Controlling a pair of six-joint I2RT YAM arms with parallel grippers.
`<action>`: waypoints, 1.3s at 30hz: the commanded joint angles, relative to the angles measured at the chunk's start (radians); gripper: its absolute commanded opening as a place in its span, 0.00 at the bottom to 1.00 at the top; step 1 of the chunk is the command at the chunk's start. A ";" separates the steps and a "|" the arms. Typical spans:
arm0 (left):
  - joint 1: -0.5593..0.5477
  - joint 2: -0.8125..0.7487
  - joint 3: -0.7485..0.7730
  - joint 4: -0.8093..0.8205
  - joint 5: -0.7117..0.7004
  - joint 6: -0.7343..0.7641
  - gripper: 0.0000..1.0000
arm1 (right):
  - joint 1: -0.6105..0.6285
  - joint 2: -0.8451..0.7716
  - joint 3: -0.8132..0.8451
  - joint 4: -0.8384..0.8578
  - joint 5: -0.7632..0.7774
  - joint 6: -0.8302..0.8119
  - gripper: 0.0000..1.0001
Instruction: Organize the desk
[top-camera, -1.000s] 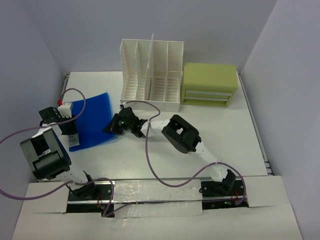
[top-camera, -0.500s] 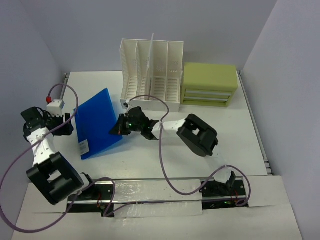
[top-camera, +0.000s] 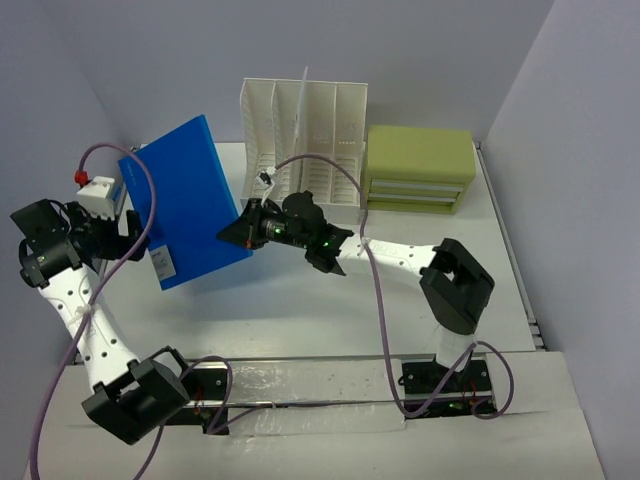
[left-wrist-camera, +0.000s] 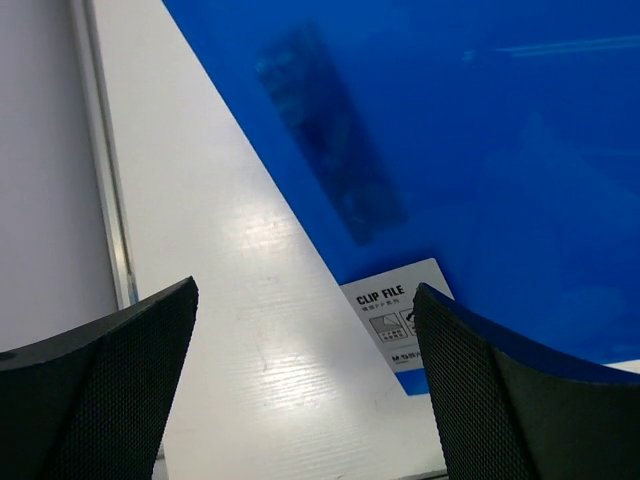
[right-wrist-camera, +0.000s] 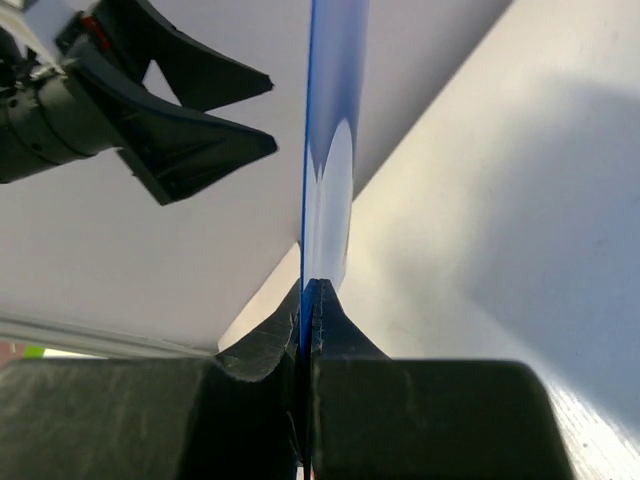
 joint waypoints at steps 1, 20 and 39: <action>0.005 -0.033 0.127 -0.136 0.090 -0.029 0.95 | -0.053 -0.130 -0.036 0.084 -0.029 -0.056 0.00; -0.070 0.023 0.287 -0.087 0.639 -0.158 0.99 | -0.299 -0.424 -0.218 0.186 -0.264 0.000 0.00; -0.244 0.025 0.171 0.315 0.640 -0.464 0.99 | -0.362 -0.446 -0.298 0.502 -0.508 0.195 0.00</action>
